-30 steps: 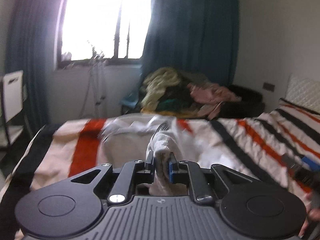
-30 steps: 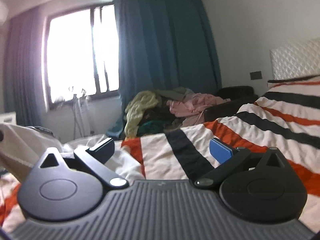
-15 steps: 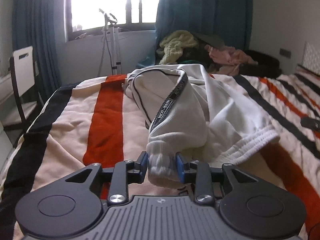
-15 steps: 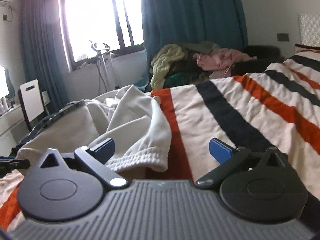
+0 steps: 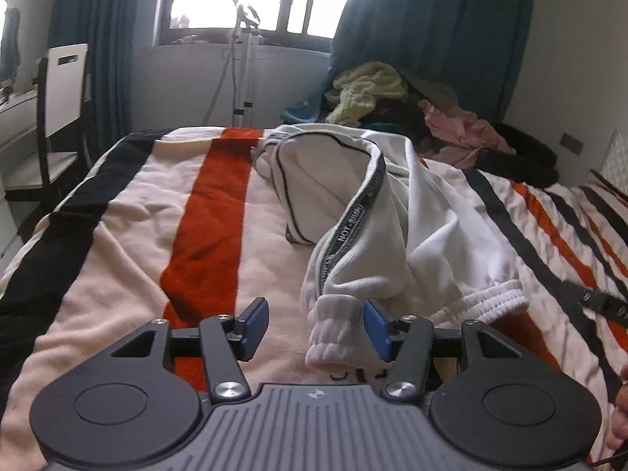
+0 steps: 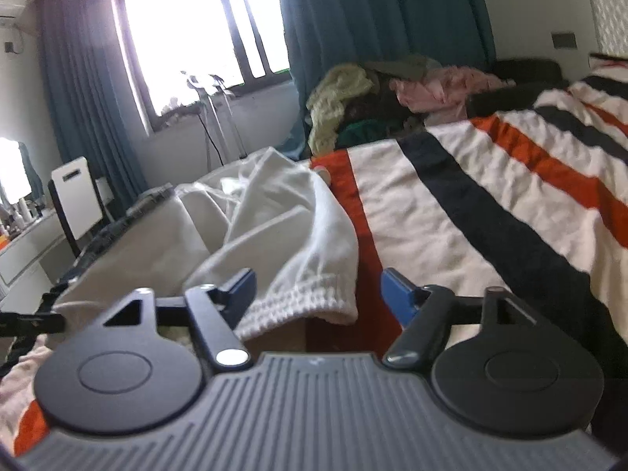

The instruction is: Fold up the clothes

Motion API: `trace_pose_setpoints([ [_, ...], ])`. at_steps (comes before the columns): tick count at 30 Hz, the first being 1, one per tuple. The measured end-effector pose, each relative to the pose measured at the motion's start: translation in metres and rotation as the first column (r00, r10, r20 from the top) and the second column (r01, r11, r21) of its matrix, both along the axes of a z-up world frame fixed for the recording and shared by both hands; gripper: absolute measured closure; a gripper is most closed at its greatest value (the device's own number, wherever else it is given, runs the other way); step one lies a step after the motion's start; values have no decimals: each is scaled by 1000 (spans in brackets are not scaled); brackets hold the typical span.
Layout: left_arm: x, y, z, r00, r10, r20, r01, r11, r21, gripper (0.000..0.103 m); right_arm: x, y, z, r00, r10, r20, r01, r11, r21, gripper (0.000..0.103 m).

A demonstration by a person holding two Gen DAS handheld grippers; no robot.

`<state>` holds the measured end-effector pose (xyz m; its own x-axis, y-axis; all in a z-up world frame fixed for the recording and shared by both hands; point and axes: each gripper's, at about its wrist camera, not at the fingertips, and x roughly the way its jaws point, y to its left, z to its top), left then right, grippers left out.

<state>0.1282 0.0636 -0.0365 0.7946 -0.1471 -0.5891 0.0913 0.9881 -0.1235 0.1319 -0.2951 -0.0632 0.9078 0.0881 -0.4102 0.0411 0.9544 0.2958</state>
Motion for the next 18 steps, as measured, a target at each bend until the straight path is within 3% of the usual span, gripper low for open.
trace_pose_setpoints([
  [2,-7,1,3,1000,6,10,-6,1000,10,40,2,0,-3,1000,8,-17,-8,1000,12,41],
  [6,-15,0,5,1000,15,12,-15,998,58,36,10,4,-11,997,7,-77,-10,999,-31,44],
  [9,-16,-7,1,1000,-13,1,13,988,151,35,25,4,-29,981,4,-193,-14,999,-50,48],
  [11,-18,-15,-5,998,-59,-11,60,973,221,30,34,1,-42,968,4,-250,-7,1000,-11,53],
  [18,-16,-37,-30,990,-135,-44,141,907,398,28,74,-4,-54,986,-43,-160,47,999,15,53],
])
